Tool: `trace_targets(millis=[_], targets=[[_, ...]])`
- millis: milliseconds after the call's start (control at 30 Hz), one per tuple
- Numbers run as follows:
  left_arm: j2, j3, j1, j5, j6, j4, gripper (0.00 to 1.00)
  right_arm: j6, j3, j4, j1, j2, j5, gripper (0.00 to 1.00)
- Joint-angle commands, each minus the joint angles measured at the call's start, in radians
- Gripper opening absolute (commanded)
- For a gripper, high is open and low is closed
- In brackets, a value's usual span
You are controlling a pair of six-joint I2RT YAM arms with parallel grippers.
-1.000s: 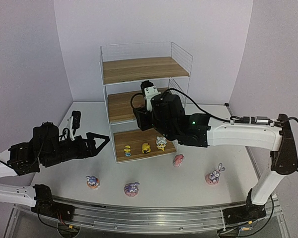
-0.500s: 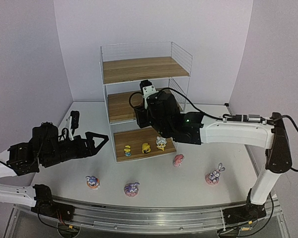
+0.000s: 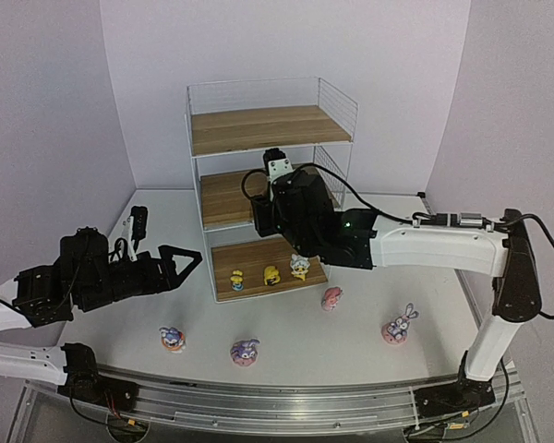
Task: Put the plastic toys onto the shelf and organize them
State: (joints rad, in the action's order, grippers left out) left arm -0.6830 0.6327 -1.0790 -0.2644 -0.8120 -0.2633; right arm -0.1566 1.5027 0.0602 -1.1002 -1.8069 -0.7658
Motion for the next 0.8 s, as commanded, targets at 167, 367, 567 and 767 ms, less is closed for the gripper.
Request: trace_targets(millis=[167,367,567,767], targets=[[0.006,-0.016,0.002,0.0,0.002,0.042,1.0,-0.002,-0.04,0.184,0.015,0.04,-0.032,0.16],[-0.005,-0.016,0.001,0.001,0.007,0.057,1.0,0.023,-0.054,0.236,0.015,0.044,-0.047,0.16],[-0.021,-0.016,0.002,0.0,0.008,0.071,1.0,0.053,-0.044,0.26,0.016,0.021,-0.075,0.2],[-0.025,-0.018,0.002,-0.002,0.01,0.079,1.0,0.059,-0.032,0.263,0.018,0.0,-0.077,0.23]])
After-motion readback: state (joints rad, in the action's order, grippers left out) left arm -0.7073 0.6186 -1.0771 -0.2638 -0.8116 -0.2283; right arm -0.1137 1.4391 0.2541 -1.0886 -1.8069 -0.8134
